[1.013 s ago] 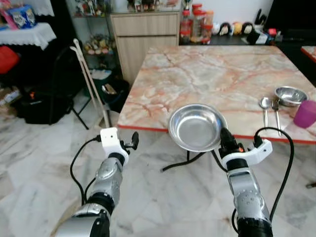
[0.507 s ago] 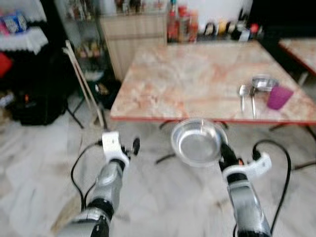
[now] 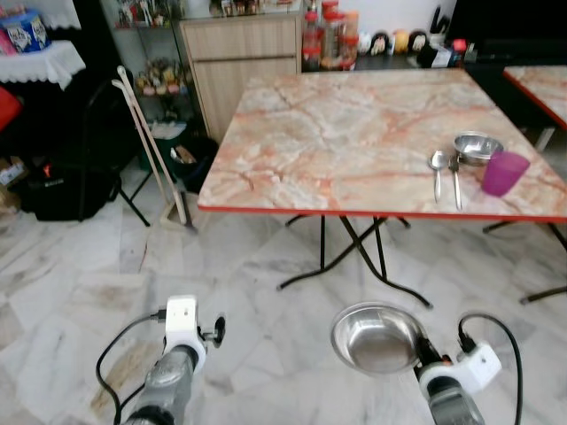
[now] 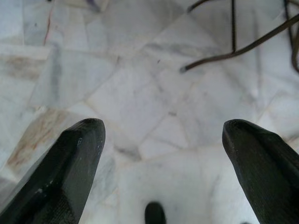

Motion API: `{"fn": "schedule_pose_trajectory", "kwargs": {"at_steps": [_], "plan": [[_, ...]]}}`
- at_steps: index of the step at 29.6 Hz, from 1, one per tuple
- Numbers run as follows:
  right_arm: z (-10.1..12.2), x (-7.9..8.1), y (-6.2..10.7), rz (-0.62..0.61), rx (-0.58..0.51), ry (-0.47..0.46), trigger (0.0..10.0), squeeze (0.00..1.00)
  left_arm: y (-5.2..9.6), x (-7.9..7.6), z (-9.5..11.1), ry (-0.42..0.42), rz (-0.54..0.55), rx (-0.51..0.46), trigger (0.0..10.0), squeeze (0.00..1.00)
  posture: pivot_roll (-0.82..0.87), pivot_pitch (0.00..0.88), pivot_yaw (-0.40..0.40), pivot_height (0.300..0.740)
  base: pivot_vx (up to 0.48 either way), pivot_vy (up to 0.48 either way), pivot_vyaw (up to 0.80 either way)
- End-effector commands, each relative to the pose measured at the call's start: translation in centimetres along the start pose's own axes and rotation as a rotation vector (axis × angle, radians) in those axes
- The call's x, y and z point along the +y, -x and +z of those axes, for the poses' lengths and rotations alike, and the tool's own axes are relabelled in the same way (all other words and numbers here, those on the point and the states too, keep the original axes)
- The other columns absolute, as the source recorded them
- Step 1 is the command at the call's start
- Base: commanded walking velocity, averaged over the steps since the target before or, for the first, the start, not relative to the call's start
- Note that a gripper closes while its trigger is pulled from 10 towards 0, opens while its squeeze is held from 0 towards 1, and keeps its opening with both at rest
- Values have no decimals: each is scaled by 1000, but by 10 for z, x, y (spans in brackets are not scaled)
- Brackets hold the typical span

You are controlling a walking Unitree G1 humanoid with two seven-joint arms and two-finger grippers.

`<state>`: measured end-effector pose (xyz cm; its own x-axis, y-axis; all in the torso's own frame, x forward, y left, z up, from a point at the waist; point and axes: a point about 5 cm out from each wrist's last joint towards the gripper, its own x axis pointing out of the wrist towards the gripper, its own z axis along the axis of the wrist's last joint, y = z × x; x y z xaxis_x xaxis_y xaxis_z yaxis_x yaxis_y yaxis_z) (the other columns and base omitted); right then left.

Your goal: Setting the table

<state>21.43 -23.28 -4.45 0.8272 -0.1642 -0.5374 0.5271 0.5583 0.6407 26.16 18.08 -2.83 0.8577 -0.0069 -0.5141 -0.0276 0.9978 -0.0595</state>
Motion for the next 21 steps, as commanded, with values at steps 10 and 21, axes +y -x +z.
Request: {"fn": "schedule_pose_trajectory", "kwargs": {"at_steps": [10, 21], "plan": [[-24, -57, 26, -215, 106, 135, 10000, 0, 35, 36, -69, -114, 115, 306, 10000, 0, -60, 0, 79, 740, 0, 0, 0], [-19, -58, 26, -184, 69, 171, 10000, 0, 36, 31, -74, -151, 96, 328, 10000, 0, -62, 0, 77, 740, 0, 0, 0]]}}
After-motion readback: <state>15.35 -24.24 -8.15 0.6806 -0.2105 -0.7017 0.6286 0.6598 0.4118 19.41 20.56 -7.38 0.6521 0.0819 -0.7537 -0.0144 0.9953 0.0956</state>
